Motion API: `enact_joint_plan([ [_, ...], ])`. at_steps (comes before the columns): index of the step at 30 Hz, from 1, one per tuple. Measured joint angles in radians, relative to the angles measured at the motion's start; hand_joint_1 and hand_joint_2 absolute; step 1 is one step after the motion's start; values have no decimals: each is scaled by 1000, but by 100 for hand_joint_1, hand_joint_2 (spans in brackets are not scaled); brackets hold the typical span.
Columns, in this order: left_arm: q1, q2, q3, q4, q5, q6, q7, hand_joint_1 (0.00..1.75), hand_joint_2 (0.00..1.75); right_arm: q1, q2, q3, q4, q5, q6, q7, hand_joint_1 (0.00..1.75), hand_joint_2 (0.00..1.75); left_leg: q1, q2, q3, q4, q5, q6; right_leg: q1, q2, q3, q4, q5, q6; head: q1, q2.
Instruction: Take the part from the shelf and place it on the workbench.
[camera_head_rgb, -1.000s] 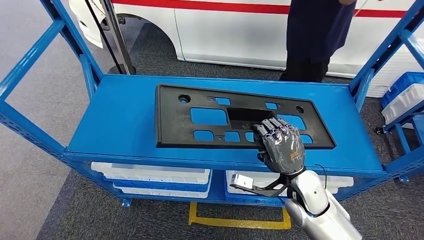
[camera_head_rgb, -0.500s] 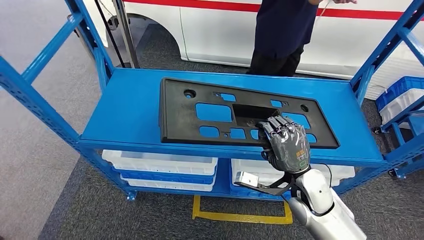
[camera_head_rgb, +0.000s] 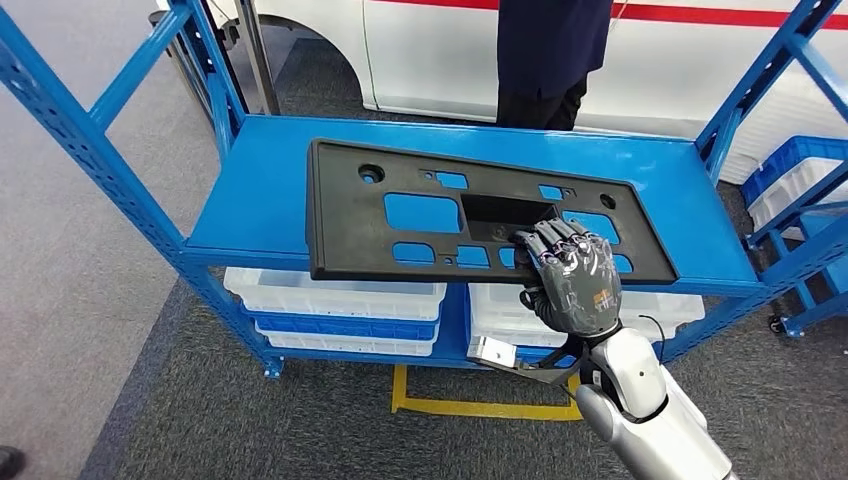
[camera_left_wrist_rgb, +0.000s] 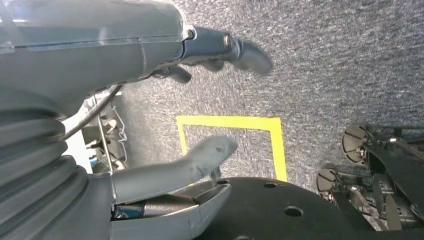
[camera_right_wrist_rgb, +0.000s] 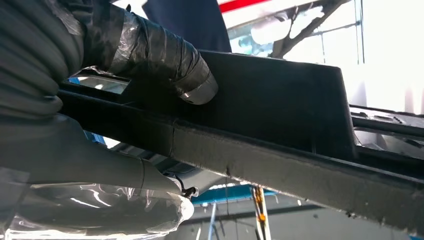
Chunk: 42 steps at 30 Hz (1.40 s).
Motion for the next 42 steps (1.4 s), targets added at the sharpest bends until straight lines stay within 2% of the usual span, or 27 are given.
enact_joint_plan([
  [2,0,2,0,1,0,1,2,0,175,-6,2,0,0,-3,0,0,175,175,0,-1,-6,1,-7,-11,-7,-6,-6,-21,27,-4,1,0],
  [4,0,4,0,2,2,4,1,0,175,-7,5,0,-2,-9,-1,0,175,175,3,0,-26,58,-85,-27,-20,-13,-25,-36,56,-2,0,0],
  [6,1,5,0,2,5,9,-2,0,175,-4,5,0,-6,-15,-2,-1,175,175,14,1,-51,176,-179,-46,-27,-15,-56,-33,80,3,-1,0],
  [7,2,6,0,2,7,10,-3,0,175,-2,4,0,-8,-18,-2,-2,175,175,20,1,-56,231,-196,-54,-30,-17,-74,-29,90,8,-1,0],
  [9,2,8,0,2,8,11,-4,0,175,3,4,0,-10,-22,-2,-3,175,175,31,1,-32,263,-156,-70,-41,-18,-114,-13,108,19,-1,0],
  [10,2,10,0,2,9,11,-4,0,175,4,3,0,-12,-24,-2,-4,175,175,37,2,3,231,-123,-78,-47,-18,-134,-2,115,26,-1,0],
  [11,1,10,0,2,9,12,-4,0,175,6,3,0,-15,-25,-2,-4,175,175,42,2,50,170,-111,-87,-51,-18,-154,11,121,34,-2,0],
  [12,0,11,0,2,9,12,-5,0,175,6,2,0,-18,-25,-2,-4,175,175,43,0,98,99,-119,-89,-53,-18,-169,24,126,41,-3,0],
  [14,0,11,0,2,10,12,-6,0,175,7,0,0,-24,-26,-3,-4,175,175,40,-3,151,9,-154,-79,-52,-17,-186,38,139,55,-3,0],
  [16,0,11,0,2,10,11,-7,0,175,8,-3,0,-27,-26,-3,-5,175,175,37,-2,146,-2,-149,-52,-53,-15,-189,35,156,69,-3,0],
  [17,0,11,0,2,10,11,-7,0,175,10,-4,0,-27,-26,-3,-6,175,175,37,1,140,-3,-139,-41,-56,-13,-193,37,149,76,-2,0],
  [18,0,11,0,2,10,11,-7,0,175,12,-6,0,-28,-26,-3,-7,175,175,37,4,132,-6,-127,-28,-58,-11,-199,52,123,80,-2,0],
  [21,0,10,0,2,9,9,-7,0,175,14,-11,0,-30,-27,-4,-8,175,175,34,8,91,-6,-89,-7,-58,-6,-232,202,-28,84,0,0],
  [22,0,10,0,2,7,8,-7,0,175,15,-12,0,-30,-27,-4,-8,175,175,31,8,74,-5,-78,-5,-57,-5,-237,260,-55,84,-1,0],
  [23,1,10,0,2,5,6,-7,0,175,16,-12,0,-30,-27,-4,-9,175,175,28,8,58,-3,-67,-4,-56,-5,-233,298,-59,83,-1,0],
  [24,1,10,0,2,3,4,-7,0,175,16,-13,0,-31,-27,-4,-9,175,175,25,8,43,-1,-56,-4,-54,-5,-215,306,-40,79,-1,0],
  [26,0,9,-1,2,0,3,-6,0,175,14,-14,0,-32,-28,-5,-10,175,175,20,8,18,1,-37,-6,-45,-3,-135,229,7,62,-1,0],
  [28,-1,6,-1,2,1,4,-5,0,175,7,-16,-2,-38,-33,-4,-13,175,175,15,7,2,2,-19,-11,-33,-1,-30,85,2,42,-2,0],
  [30,0,5,-2,2,6,6,-6,0,175,0,-21,-6,-48,-44,-3,-17,175,175,16,6,-5,-4,2,-22,-25,-1,18,-1,-16,32,-2,0],
  [32,1,6,-1,3,13,10,-9,0,175,-2,-26,-10,-54,-53,-2,-19,175,175,16,5,-11,-13,16,-33,-27,-5,10,-19,2,28,-2,0],
  [33,2,6,-1,3,16,11,-10,0,175,-2,-28,-12,-56,-57,-2,-20,175,175,16,4,-18,-5,0,-39,-30,-8,2,-25,15,23,-2,0],
  [35,3,7,-1,4,18,10,-9,0,175,-1,-32,-16,-60,-64,2,-24,175,175,18,4,-45,71,-88,-49,-36,-14,-22,-29,41,14,-3,0],
  [37,3,8,-2,4,19,9,-7,0,175,0,-37,-21,-63,-67,4,-27,175,175,22,4,-72,200,-177,-57,-35,-15,-56,-19,60,10,-3,0],
  [38,3,8,-2,4,20,9,-7,0,175,1,-39,-23,-65,-68,5,-28,175,175,23,4,-74,250,-186,-61,-34,-15,-75,-11,68,10,-3,0],
  [40,3,8,-2,4,21,9,-6,0,175,3,-44,-25,-69,-68,6,-30,175,175,24,4,-41,267,-144,-63,-34,-16,-112,6,83,13,-3,0],
  [41,2,8,-2,4,20,8,-5,0,175,5,-46,-26,-72,-68,9,-31,175,175,23,4,0,227,-117,-60,-34,-16,-130,15,90,15,-3,0],
  [42,1,9,-2,4,19,8,-4,0,175,5,-49,-27,-77,-68,14,-33,175,175,22,4,53,161,-111,-56,-33,-15,-145,24,96,18,-3,0],
])
